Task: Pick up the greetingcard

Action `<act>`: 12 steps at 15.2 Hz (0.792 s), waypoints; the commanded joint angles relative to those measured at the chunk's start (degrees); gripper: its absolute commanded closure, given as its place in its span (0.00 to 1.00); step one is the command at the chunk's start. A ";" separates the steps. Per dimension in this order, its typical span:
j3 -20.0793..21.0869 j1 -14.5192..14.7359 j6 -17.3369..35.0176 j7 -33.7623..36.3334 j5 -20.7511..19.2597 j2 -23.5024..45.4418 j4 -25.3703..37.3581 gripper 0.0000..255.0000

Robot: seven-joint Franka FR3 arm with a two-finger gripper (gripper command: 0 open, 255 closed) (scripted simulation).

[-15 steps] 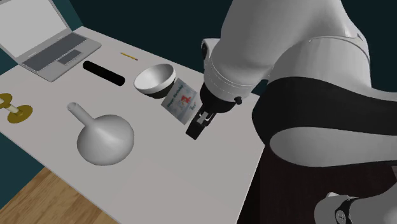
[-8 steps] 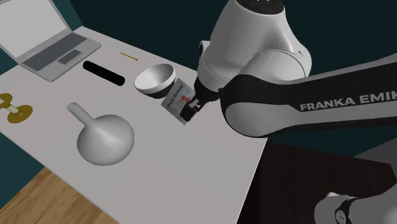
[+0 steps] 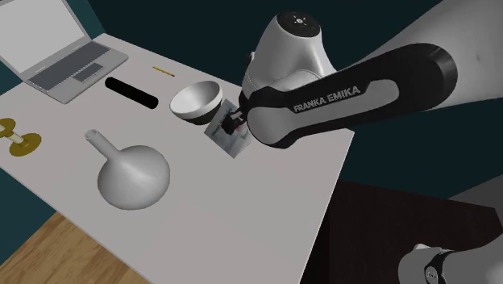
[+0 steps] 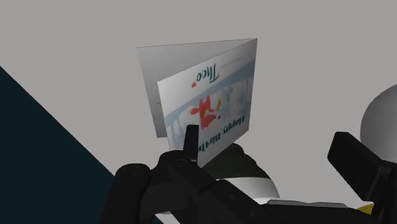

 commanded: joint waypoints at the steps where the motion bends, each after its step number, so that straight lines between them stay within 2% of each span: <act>1: 0.13 -1.30 1.76 -1.46 2.69 3.53 2.36 0.00; 5: 1.43 -4.94 4.51 -4.36 7.76 10.93 8.06 0.00; 12: 4.12 -6.97 8.63 -7.15 10.71 15.16 8.23 0.00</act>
